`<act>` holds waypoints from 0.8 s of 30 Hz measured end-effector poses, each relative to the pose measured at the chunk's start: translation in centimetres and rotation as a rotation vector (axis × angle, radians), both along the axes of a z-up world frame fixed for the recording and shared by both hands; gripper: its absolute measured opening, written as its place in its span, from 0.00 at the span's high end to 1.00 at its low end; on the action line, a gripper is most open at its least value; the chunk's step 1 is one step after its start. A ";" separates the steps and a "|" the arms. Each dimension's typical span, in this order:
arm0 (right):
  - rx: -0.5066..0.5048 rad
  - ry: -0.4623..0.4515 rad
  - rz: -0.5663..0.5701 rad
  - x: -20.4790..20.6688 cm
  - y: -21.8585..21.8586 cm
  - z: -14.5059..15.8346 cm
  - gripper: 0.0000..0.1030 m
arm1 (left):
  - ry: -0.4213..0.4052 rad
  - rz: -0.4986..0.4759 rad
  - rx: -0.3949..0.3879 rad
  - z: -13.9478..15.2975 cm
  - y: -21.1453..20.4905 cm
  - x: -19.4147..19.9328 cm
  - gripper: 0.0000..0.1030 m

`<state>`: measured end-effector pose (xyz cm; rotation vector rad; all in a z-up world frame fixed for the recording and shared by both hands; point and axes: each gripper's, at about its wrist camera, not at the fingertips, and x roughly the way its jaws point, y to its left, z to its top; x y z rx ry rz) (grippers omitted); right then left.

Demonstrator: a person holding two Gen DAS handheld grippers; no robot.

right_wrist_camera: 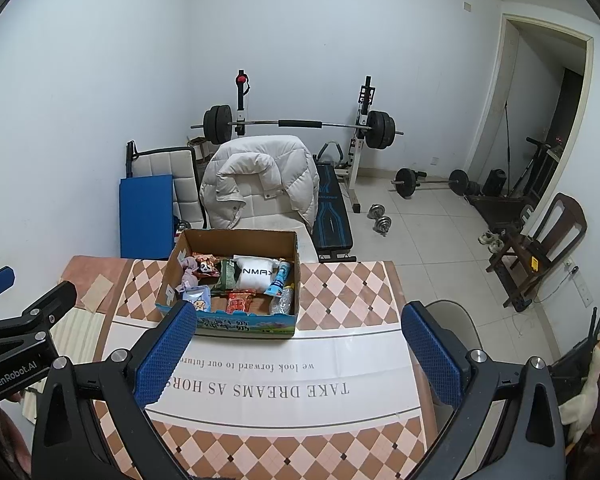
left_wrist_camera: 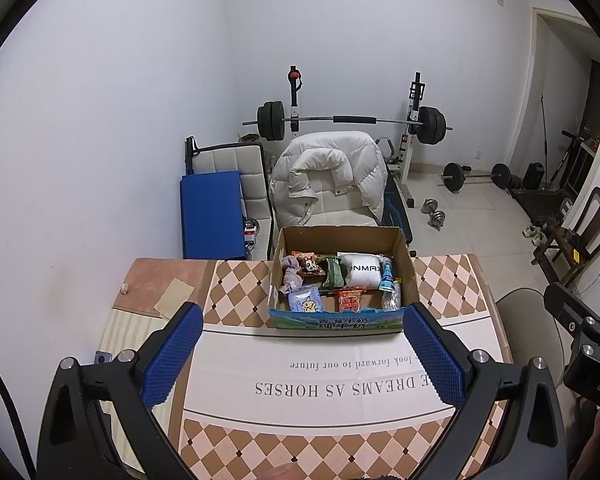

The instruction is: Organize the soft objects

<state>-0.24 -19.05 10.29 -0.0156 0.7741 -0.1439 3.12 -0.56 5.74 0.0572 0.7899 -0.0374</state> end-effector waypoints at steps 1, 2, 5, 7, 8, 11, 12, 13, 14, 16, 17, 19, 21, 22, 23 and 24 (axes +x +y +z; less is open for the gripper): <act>0.000 -0.002 0.000 0.0 0.0 0.0 0.00 | -0.001 0.002 -0.001 0.1 -0.1 -0.2 0.00; 0.001 -0.002 -0.002 0.0 0.0 0.0 0.00 | -0.002 0.003 -0.002 0.2 -0.1 -0.1 0.00; 0.000 -0.002 0.002 0.0 0.0 -0.1 0.00 | -0.001 0.001 -0.001 0.2 -0.3 0.0 0.00; -0.002 -0.001 0.002 0.0 0.0 -0.1 0.00 | 0.002 0.002 -0.001 0.1 -0.4 0.1 0.00; -0.003 0.000 0.002 0.1 0.0 0.0 0.00 | 0.004 0.000 0.000 0.1 -0.5 0.2 0.00; -0.005 0.000 -0.001 -0.1 -0.1 0.1 0.00 | 0.003 0.002 0.000 0.1 -0.7 0.2 0.00; -0.004 -0.002 -0.004 -0.1 -0.1 0.1 0.00 | 0.002 0.002 -0.001 0.0 -0.6 0.1 0.00; -0.004 -0.003 -0.004 -0.1 0.0 0.1 0.00 | 0.000 0.003 -0.001 0.0 -0.6 0.1 0.00; -0.004 -0.004 -0.003 -0.1 -0.1 0.1 0.00 | -0.002 0.004 0.000 0.0 -0.6 0.0 0.00; -0.007 -0.005 -0.003 -0.1 0.0 0.0 0.00 | -0.003 0.004 0.001 -0.1 -0.7 -0.1 0.00; -0.008 -0.006 -0.005 -0.1 -0.1 0.1 0.00 | -0.003 0.005 0.001 -0.1 -0.7 -0.1 0.00; -0.006 -0.005 -0.005 -0.1 -0.1 0.1 0.00 | -0.004 0.005 0.000 -0.1 -0.7 -0.1 0.00; -0.008 -0.006 -0.006 -0.1 -0.1 0.2 0.00 | -0.007 0.006 0.001 -0.1 -0.7 -0.2 0.00; -0.007 -0.007 -0.006 -0.1 0.0 0.1 0.00 | -0.008 0.009 0.001 -0.2 -0.6 -0.3 0.00; -0.010 -0.009 -0.002 -0.1 0.0 0.1 0.00 | -0.010 0.012 0.001 -0.2 -0.6 -0.3 0.00; -0.010 -0.009 -0.002 -0.1 -0.1 0.1 0.00 | -0.012 0.014 0.001 -0.2 -0.7 -0.2 0.00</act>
